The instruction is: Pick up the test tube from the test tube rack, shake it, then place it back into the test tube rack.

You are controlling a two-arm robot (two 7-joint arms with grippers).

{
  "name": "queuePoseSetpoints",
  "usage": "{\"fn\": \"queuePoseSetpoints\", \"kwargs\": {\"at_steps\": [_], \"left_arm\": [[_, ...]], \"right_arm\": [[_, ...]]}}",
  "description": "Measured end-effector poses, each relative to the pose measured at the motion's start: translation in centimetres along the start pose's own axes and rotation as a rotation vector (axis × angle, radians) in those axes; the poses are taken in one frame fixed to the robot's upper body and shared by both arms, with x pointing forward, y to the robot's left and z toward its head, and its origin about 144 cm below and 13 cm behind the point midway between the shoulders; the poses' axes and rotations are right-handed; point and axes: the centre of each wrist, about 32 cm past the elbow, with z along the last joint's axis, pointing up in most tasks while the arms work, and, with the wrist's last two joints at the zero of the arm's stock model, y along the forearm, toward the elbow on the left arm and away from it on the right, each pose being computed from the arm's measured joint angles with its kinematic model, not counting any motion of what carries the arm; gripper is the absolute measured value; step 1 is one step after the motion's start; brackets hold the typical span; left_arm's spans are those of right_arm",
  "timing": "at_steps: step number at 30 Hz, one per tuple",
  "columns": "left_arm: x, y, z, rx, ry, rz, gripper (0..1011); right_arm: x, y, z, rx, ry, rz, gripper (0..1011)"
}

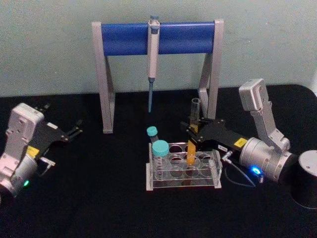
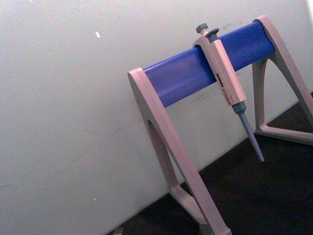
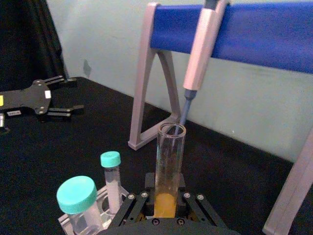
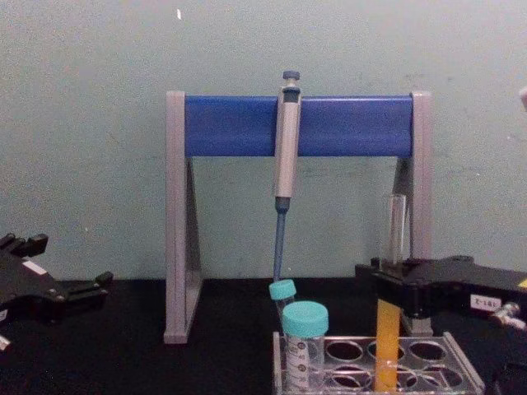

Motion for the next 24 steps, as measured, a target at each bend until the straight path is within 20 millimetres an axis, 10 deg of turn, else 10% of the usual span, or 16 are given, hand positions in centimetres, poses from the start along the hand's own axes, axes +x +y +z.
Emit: {"fn": "queuePoseSetpoints", "kwargs": {"at_steps": [24], "left_arm": [[0.0, 0.0, 0.0, 0.0, 0.0, 0.0, 1001]], "right_arm": [[-1.1, -1.4, 3.2, 0.117, -0.108, -0.009, 230]]}}
